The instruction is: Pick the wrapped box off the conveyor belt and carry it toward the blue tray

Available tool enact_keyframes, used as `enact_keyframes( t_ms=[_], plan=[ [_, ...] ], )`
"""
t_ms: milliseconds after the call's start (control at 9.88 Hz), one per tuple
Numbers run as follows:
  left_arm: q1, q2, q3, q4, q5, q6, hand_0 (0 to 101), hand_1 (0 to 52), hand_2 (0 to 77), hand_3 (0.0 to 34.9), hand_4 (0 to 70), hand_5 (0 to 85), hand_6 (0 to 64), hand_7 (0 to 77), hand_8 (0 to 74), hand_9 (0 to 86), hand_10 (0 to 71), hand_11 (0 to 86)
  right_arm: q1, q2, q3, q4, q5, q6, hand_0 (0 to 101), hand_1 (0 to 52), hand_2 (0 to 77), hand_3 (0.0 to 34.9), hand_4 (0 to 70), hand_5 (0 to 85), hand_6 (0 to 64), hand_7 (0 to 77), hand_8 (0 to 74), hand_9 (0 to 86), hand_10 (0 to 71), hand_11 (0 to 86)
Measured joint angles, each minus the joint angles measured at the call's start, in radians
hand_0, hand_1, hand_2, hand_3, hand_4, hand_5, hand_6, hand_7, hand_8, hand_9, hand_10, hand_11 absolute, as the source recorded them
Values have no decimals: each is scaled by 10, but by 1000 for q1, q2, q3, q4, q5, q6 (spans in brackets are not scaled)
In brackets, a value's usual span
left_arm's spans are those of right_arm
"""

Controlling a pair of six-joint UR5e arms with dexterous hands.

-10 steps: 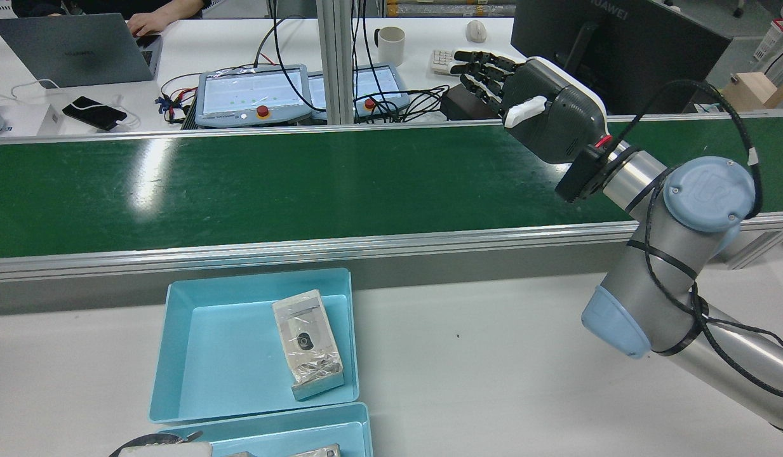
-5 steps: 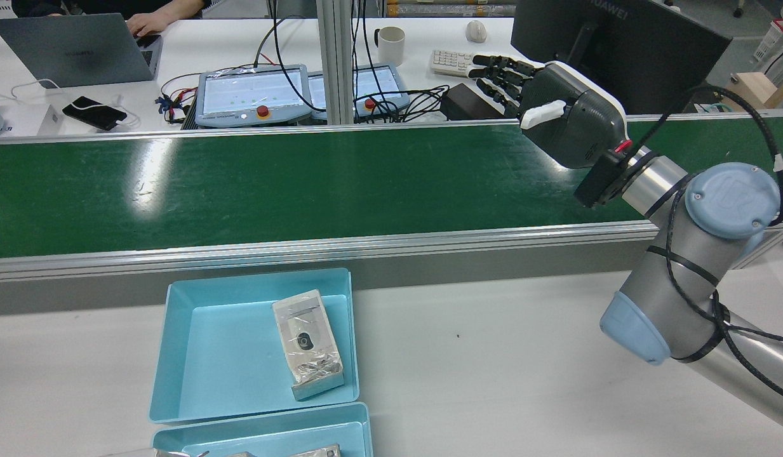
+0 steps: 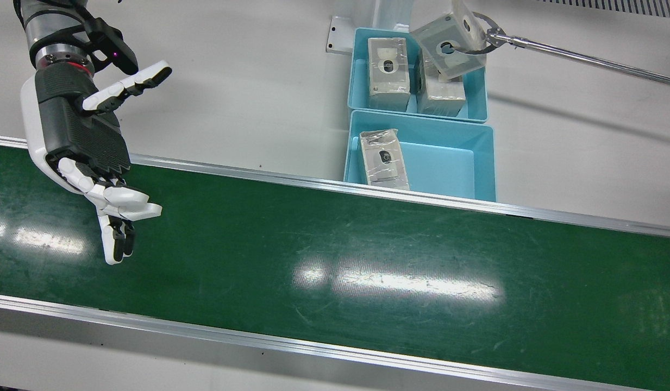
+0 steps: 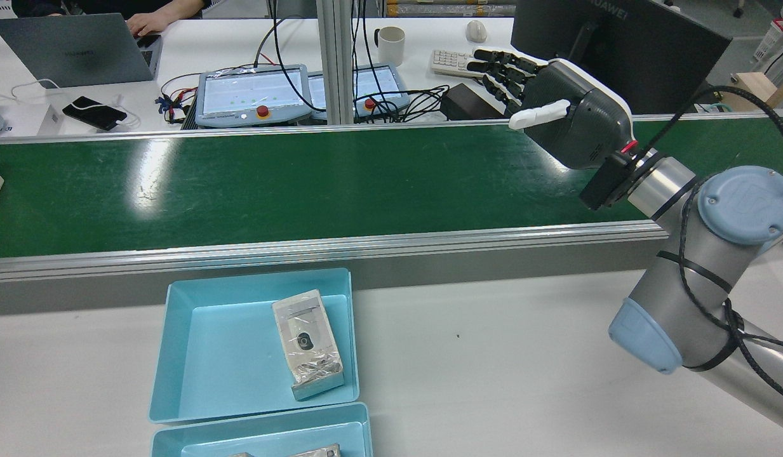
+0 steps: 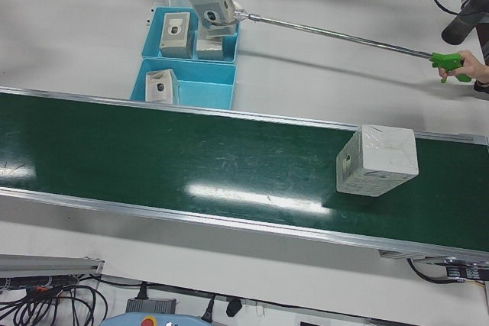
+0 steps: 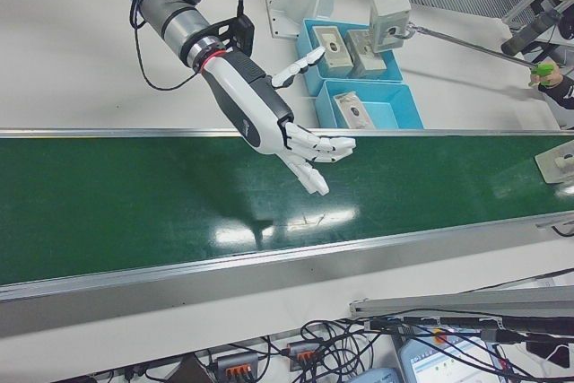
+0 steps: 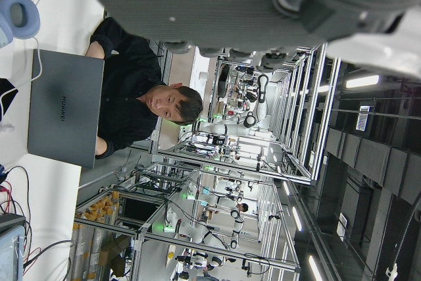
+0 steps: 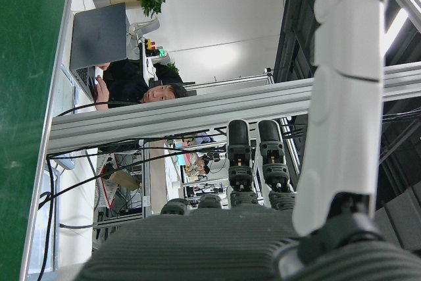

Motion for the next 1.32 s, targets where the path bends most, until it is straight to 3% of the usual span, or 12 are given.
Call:
enact_keyframes(
  t_ms=[202, 304, 607, 708, 810, 1315],
  plan=[
    [0, 0, 0, 0, 0, 0, 0, 0, 11, 0, 0, 11, 0, 5, 5, 0, 5, 0, 0, -4, 3, -5, 0, 0, 492, 147, 71, 10, 218, 185, 87, 256, 0, 38, 0, 16],
    [0, 0, 0, 0, 0, 0, 0, 0, 11, 0, 0, 11, 0, 5, 5, 0, 5, 0, 10, -15, 4, -14, 0, 1, 497, 147, 93, 32, 229, 202, 93, 262, 0, 38, 0, 16],
    [0, 0, 0, 0, 0, 0, 0, 0, 11, 0, 0, 11, 0, 5, 5, 5, 5, 0, 40, -72, 32, -32, -4, 0, 497, 147, 93, 37, 240, 207, 104, 278, 11, 38, 0, 16],
    [0, 0, 0, 0, 0, 0, 0, 0, 5, 0, 0, 11, 0, 5, 5, 0, 5, 5, 56, -87, 36, -34, -14, 0, 498, 93, 49, 35, 229, 191, 104, 256, 22, 38, 5, 11],
    [0, 0, 0, 0, 0, 0, 0, 0, 5, 0, 0, 11, 0, 5, 5, 0, 5, 0, 70, -94, 36, -35, -24, -3, 488, 120, 44, 37, 229, 191, 104, 262, 22, 49, 5, 22],
    [0, 0, 0, 0, 0, 0, 0, 0, 11, 0, 0, 11, 0, 5, 5, 5, 5, 0, 98, -100, 27, -35, -35, -7, 486, 115, 49, 30, 224, 185, 125, 295, 22, 60, 27, 54]
  ],
)
